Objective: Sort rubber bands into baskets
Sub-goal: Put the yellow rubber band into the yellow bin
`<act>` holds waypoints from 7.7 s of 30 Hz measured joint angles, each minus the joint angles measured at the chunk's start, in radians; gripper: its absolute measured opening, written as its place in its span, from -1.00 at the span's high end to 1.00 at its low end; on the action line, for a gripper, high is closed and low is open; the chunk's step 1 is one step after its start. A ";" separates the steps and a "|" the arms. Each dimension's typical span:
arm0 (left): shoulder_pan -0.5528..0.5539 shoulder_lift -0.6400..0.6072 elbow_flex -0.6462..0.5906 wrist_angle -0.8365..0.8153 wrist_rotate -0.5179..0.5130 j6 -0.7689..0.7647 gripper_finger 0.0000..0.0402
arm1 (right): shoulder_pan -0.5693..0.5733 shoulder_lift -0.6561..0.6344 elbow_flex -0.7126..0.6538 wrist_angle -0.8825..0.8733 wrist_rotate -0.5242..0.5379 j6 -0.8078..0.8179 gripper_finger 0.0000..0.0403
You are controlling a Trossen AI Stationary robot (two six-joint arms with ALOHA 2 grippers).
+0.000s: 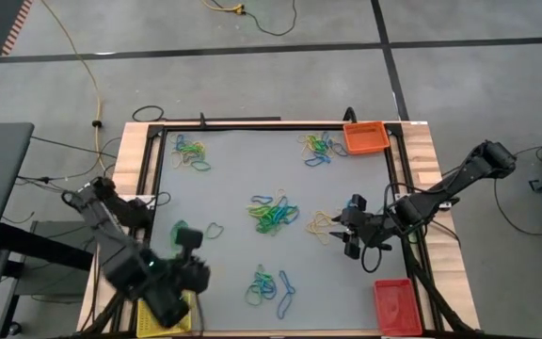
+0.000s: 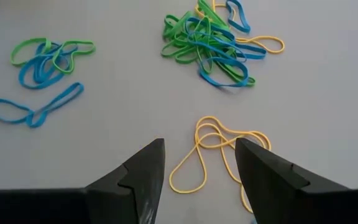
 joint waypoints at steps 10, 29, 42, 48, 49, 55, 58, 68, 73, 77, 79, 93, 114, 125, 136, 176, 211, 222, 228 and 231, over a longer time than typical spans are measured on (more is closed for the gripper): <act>-0.184 0.001 -0.001 0.000 0.138 -0.316 1.00 | 0.000 0.000 0.000 0.004 -0.003 -0.003 -0.11; -0.278 0.042 -0.280 0.098 0.340 -0.568 1.00 | 0.031 0.000 0.000 -0.056 -0.004 -0.023 -0.11; -0.236 0.041 -0.473 0.286 0.429 -0.561 1.00 | 0.031 0.000 0.000 -0.042 -0.007 -0.021 -0.11; -0.228 0.041 -0.545 0.356 0.471 -0.583 1.00 | 0.031 0.000 0.000 -0.042 -0.007 -0.021 -0.11; -0.228 0.041 -0.554 0.360 0.471 -0.594 1.00 | 0.031 0.000 0.000 -0.042 -0.007 -0.021 -0.11; -0.226 0.041 -0.589 0.361 0.471 -0.629 0.85 | 0.031 0.000 0.000 -0.042 -0.007 -0.021 -0.11; -0.226 0.041 -0.593 0.361 0.470 -0.630 0.70 | 0.031 0.000 0.000 -0.042 -0.007 -0.021 -0.11; -0.226 0.041 -0.578 0.359 0.512 -0.670 0.17 | 0.031 0.000 0.000 -0.042 -0.007 -0.021 -0.11; -0.223 0.041 -0.508 0.346 0.504 -0.636 0.08 | 0.031 0.000 0.000 -0.042 -0.007 -0.021 -0.11; -0.207 0.040 -0.418 0.279 0.421 -0.576 0.07 | 0.031 0.000 0.000 -0.042 -0.007 -0.021 -0.11; -0.196 0.040 -0.365 0.238 0.361 -0.539 0.07 | 0.031 0.000 0.000 -0.042 -0.007 -0.021 -0.11; -0.063 0.038 -0.106 -0.002 -0.346 -0.147 0.07 | 0.031 0.000 0.000 -0.042 -0.007 -0.020 -0.11; 0.528 0.032 -0.105 0.139 -0.480 0.262 0.07 | 0.031 0.000 0.001 -0.042 -0.007 -0.020 -0.11; 0.793 0.033 -0.105 0.252 -0.362 0.443 0.07 | 0.031 0.000 0.001 -0.042 -0.007 -0.020 -0.11; 1.056 0.033 -0.109 0.319 -0.215 0.508 0.09 | 0.031 0.000 0.001 -0.042 -0.007 -0.020 -0.11; 1.709 -0.065 -0.860 0.863 0.254 0.466 0.23 | 0.031 0.000 0.001 -0.042 -0.007 -0.020 -0.11; 1.615 0.047 -0.807 0.710 0.240 0.539 1.00 | 0.031 0.000 0.001 -0.042 -0.007 -0.021 -0.11; 1.482 -0.128 -0.655 0.541 0.157 0.516 1.00 | 0.031 0.000 0.001 -0.042 -0.007 -0.020 -0.11; 1.413 -0.275 -0.581 0.430 0.083 0.445 1.00 | 0.031 0.000 0.001 -0.042 -0.007 -0.020 -0.11; 1.364 -0.357 -0.560 0.380 0.009 0.387 1.00 | 0.031 0.000 0.001 -0.042 -0.007 -0.020 -0.11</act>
